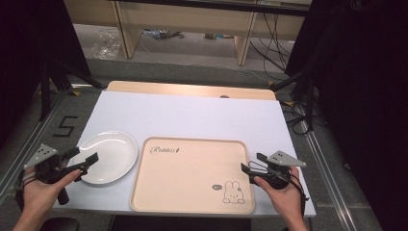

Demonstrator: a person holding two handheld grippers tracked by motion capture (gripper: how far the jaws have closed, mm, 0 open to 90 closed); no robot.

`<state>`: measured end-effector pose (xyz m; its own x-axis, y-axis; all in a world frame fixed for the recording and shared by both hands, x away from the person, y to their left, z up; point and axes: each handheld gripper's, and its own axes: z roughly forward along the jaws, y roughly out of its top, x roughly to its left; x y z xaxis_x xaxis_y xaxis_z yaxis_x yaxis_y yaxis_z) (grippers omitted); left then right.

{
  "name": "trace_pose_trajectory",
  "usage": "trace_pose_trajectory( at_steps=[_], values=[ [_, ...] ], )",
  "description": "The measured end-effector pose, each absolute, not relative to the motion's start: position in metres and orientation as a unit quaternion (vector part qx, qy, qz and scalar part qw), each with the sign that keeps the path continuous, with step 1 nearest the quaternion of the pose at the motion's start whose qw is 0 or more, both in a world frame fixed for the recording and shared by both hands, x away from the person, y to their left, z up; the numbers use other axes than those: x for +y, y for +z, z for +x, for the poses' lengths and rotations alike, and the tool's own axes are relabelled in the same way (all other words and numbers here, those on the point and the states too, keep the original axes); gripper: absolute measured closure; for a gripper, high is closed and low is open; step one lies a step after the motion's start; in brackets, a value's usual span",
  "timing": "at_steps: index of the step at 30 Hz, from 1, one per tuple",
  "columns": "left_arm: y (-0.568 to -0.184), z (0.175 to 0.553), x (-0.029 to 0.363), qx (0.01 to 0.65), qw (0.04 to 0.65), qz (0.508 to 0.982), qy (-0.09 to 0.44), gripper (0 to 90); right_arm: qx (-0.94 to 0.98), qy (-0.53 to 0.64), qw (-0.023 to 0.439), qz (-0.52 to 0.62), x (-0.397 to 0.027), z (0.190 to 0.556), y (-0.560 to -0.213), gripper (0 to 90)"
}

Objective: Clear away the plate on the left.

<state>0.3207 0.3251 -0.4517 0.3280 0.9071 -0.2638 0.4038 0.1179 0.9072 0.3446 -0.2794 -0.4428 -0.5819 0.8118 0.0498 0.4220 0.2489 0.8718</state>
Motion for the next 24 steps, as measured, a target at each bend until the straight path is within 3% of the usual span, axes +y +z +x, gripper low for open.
trace_pose_trajectory(
  at_steps=[9,24],
  values=[
    [-0.454,0.326,0.337,0.565,0.507,0.609,0.228,16.1,0.758,0.467,0.209,0.404,-0.277,0.345,-0.443,25.3],
    [-0.471,0.345,0.361,0.632,0.483,0.586,0.154,21.9,0.761,0.462,0.215,0.402,-0.276,0.347,-0.443,25.3]
  ],
)
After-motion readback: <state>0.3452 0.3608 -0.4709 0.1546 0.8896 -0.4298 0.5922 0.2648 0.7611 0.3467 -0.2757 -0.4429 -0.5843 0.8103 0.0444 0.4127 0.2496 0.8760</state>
